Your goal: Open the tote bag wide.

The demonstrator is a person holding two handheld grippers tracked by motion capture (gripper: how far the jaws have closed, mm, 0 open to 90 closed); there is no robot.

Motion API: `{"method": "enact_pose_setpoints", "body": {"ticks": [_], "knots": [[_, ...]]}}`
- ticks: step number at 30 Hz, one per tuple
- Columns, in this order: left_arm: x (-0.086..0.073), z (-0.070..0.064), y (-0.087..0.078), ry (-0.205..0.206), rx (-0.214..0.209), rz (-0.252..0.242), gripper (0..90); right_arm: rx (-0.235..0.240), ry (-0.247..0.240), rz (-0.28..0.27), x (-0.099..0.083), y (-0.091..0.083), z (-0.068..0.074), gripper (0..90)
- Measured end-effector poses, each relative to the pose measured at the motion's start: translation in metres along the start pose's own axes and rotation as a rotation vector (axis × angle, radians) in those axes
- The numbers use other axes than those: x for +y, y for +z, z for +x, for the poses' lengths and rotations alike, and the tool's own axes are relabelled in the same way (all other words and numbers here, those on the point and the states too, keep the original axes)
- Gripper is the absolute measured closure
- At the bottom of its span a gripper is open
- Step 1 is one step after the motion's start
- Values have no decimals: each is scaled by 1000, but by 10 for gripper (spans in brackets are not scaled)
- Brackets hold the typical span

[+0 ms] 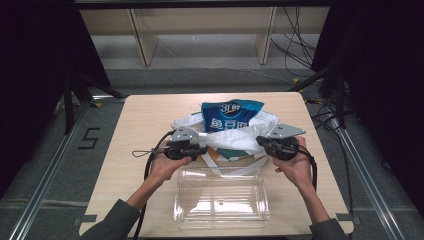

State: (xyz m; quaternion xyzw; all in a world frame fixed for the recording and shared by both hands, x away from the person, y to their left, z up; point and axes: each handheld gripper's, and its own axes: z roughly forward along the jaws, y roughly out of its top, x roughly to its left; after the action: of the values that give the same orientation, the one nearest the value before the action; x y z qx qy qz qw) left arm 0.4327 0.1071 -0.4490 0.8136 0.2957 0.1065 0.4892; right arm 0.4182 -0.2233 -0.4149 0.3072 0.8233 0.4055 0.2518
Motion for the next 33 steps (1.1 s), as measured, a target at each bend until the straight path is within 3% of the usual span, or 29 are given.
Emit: {"method": "enact_pose_setpoints", "body": {"ticks": [2, 3, 4, 6, 7, 10, 13, 16, 17, 20, 22, 24, 27, 28, 30, 32, 33], "knots": [[-4, 0, 4, -10, -6, 22, 784, 22, -17, 33, -3, 8, 2, 874], [-4, 1, 5, -2, -24, 38, 784, 24, 3, 50, -4, 11, 6, 874], [-5, 1, 6, -14, -15, 36, 782, 36, -13, 66, -5, 13, 6, 873], [-5, 0, 3, -41, -36, 36, 775, 42, -8, 79, -9, 16, 9, 868], [-5, 0, 2, -43, -49, 44, 758, 58, -29, 84, -10, 16, 9, 865], [0, -2, -13, -68, -58, 74, 571, 71, 1, 85, -12, 14, 8, 860], [5, -4, -37, -44, -54, 38, 502, 104, 68, 89, -13, 10, 7, 775], [14, -4, -63, -34, -42, -7, 485, 86, 115, 82, -10, -1, 6, 675], [17, -4, -68, -31, -26, -25, 487, 78, 137, 47, -6, -8, 4, 619], [30, -1, -82, -26, -7, -67, 497, 57, 170, -45, 10, -27, -4, 611], [39, 1, -86, -22, 25, -97, 520, 31, 147, -48, 23, -34, -13, 634], [47, 4, -85, -12, 48, -126, 566, 0, 128, -40, 33, -31, -24, 659], [55, 15, -75, -42, 80, -164, 638, -4, 149, -10, 44, -16, -40, 680], [56, 19, -69, -49, 85, -159, 663, 0, 154, 12, 45, -9, -44, 683], [54, 28, -55, -36, 133, -120, 693, 14, 157, 43, 46, 7, -50, 692], [45, 35, -42, -46, 127, -76, 732, 39, 166, 54, 42, 23, -56, 707], [39, 38, -36, -50, 126, -56, 750, 55, 158, 90, 39, 28, -56, 722]]}}
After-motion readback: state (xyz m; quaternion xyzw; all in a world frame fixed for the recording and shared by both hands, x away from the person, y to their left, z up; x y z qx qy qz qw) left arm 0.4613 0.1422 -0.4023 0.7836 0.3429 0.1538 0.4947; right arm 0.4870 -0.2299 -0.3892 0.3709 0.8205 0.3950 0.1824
